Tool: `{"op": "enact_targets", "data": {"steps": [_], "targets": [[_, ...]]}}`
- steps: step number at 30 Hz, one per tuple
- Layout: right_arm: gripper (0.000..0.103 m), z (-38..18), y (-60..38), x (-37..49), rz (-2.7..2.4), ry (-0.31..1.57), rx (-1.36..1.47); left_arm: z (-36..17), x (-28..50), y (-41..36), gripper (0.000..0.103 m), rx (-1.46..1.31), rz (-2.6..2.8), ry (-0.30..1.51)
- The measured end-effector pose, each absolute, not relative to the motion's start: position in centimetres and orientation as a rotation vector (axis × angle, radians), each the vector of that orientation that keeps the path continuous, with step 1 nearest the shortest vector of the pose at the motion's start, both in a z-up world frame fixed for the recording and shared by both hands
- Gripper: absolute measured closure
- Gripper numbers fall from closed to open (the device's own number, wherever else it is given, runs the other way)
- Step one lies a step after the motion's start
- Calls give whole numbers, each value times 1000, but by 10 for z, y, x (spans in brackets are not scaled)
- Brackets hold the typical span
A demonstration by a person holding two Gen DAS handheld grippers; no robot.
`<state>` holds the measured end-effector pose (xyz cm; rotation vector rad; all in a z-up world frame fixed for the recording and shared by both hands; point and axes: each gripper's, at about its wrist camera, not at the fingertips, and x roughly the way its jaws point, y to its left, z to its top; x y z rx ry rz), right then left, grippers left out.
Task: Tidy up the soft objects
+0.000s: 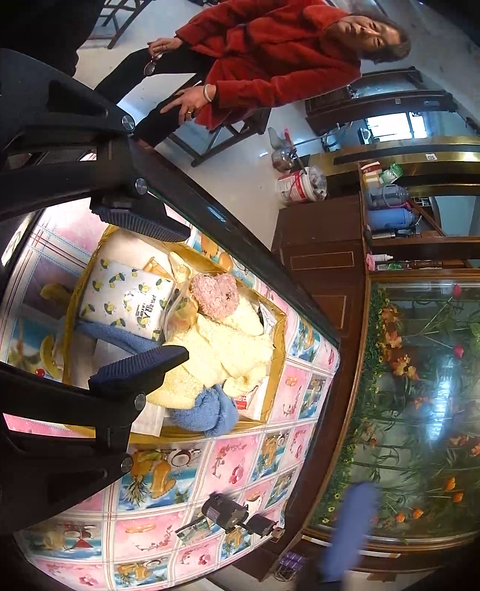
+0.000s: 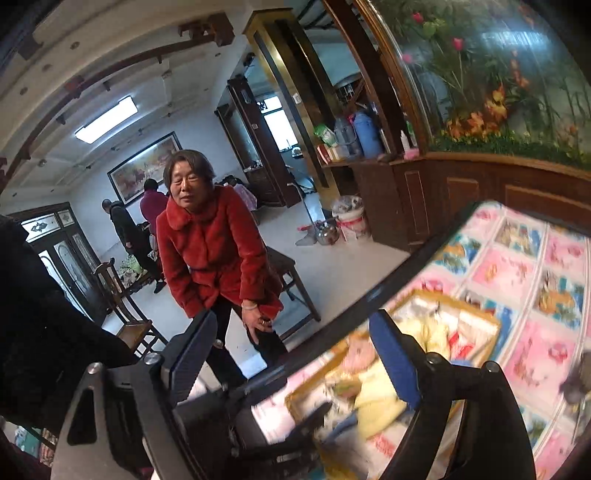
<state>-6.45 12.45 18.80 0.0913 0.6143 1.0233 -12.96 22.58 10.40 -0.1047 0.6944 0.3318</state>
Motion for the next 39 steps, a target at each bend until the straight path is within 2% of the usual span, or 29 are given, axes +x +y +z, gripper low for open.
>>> {"op": "enact_targets", "data": {"steps": [6, 12, 16, 22, 35, 39], "targets": [[18, 169, 98, -75, 930, 636, 61, 117, -136, 198, 44, -57, 346, 653], [18, 161, 59, -103, 819, 538, 45, 132, -143, 184, 44, -20, 466, 593], [18, 138, 43, -115, 752, 557, 27, 132, -146, 181, 32, -21, 503, 573], [18, 109, 28, -114, 695, 633, 83, 128, -145, 167, 32, 41, 500, 566], [18, 85, 46, -109, 659, 701, 14, 111, -134, 181, 32, 7, 494, 618], [18, 81, 50, -106, 658, 718, 4, 115, -139, 185, 32, 6, 548, 569]]}}
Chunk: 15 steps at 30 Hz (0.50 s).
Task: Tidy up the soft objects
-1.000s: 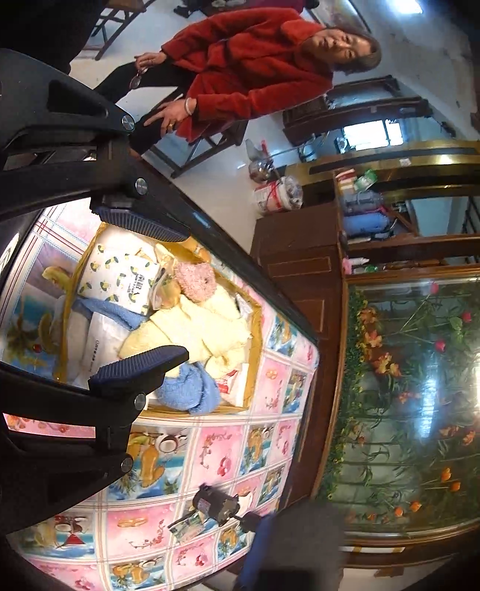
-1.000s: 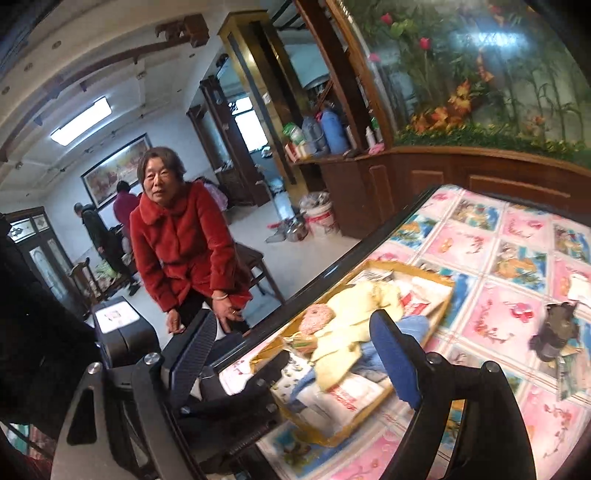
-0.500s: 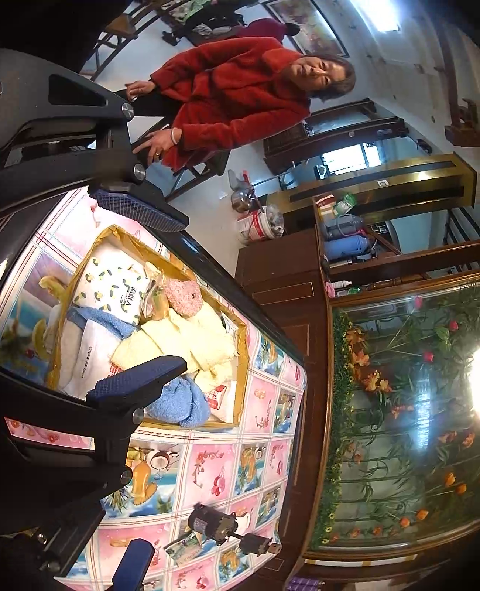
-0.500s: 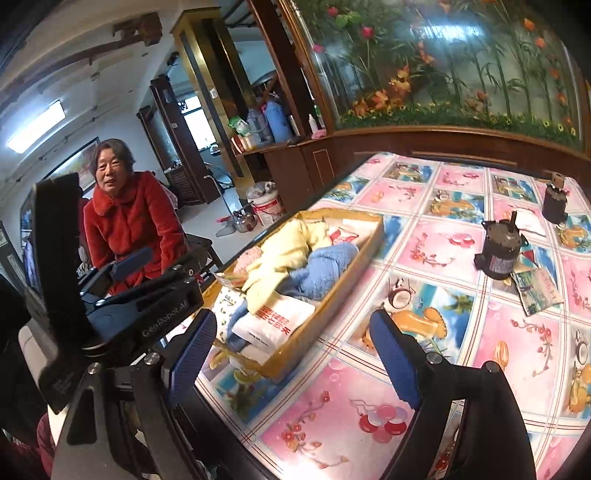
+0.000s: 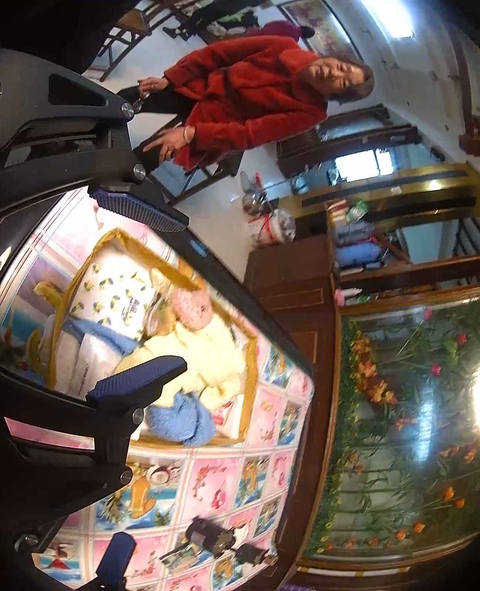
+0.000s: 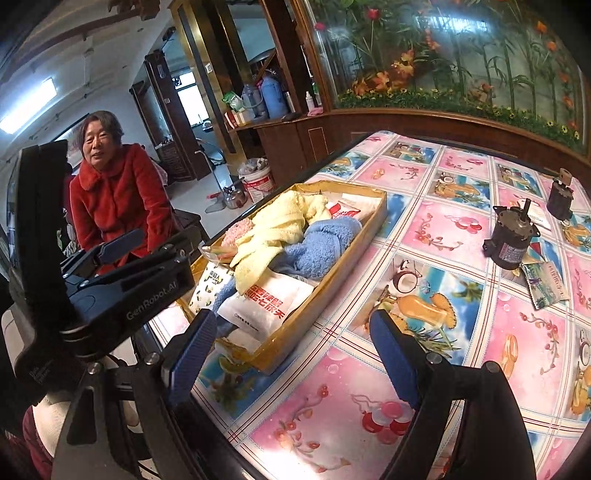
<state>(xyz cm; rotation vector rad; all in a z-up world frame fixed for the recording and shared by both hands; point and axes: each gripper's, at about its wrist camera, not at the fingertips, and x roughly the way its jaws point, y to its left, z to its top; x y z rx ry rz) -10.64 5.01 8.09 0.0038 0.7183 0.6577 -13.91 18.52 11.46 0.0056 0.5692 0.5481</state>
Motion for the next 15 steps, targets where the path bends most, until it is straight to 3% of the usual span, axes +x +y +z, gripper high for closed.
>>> {"op": "enact_targets", "data": {"steps": [3, 4, 5, 6, 15], "targets": [[18, 79, 51, -105, 654, 724, 1, 124, -146, 185, 32, 9, 578, 510], [18, 79, 51, -104, 652, 726, 1, 125, -147, 184, 27, 3, 555, 506], [18, 78, 51, -104, 650, 727, 2, 125, -147, 185, 14, -12, 519, 507], [18, 77, 50, -103, 648, 728, 4, 124, -145, 186, 11, -29, 484, 510], [18, 74, 38, -98, 618, 743, 18, 129, -138, 185, 10, -76, 423, 487]]}}
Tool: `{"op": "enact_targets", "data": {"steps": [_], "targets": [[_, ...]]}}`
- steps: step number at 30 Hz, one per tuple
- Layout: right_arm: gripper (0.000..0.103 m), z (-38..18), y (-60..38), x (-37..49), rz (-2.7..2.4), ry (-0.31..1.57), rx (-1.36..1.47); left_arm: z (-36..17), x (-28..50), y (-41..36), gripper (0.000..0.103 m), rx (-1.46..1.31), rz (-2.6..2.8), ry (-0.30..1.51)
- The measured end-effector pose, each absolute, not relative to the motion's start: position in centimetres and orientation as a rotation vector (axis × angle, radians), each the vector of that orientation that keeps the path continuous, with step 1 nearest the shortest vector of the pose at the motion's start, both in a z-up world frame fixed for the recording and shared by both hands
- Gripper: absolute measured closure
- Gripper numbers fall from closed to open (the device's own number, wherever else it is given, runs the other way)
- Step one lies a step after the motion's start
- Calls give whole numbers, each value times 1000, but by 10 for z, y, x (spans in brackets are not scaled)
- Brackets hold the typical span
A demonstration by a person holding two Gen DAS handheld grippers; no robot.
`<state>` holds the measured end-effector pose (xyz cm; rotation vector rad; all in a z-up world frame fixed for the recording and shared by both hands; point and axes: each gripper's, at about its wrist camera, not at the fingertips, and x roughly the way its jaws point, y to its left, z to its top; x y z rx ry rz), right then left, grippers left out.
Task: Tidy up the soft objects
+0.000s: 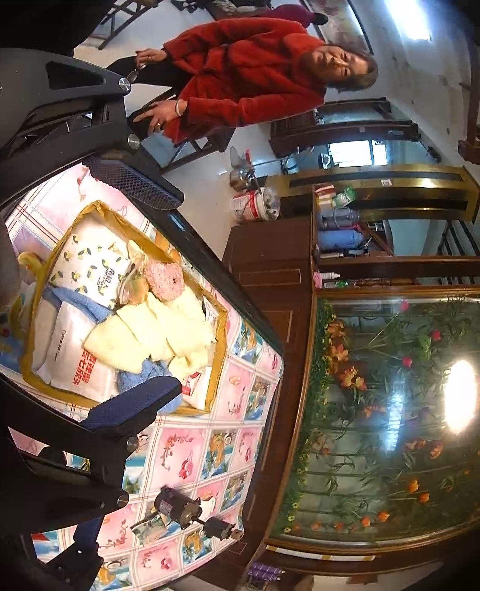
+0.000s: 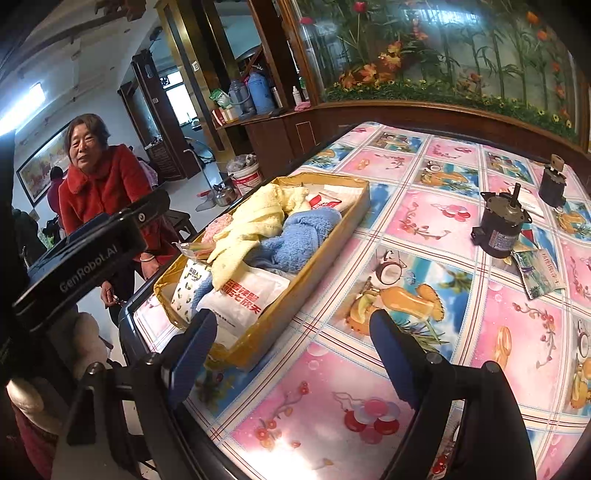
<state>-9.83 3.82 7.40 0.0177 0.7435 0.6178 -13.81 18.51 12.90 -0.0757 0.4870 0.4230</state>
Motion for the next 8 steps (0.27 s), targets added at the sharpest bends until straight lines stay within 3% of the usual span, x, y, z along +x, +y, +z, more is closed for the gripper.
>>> {"op": "enact_targets", "data": {"steps": [8], "targets": [[18, 74, 41, -104, 647, 743, -8, 120, -131, 173, 10, 10, 511, 556]]}}
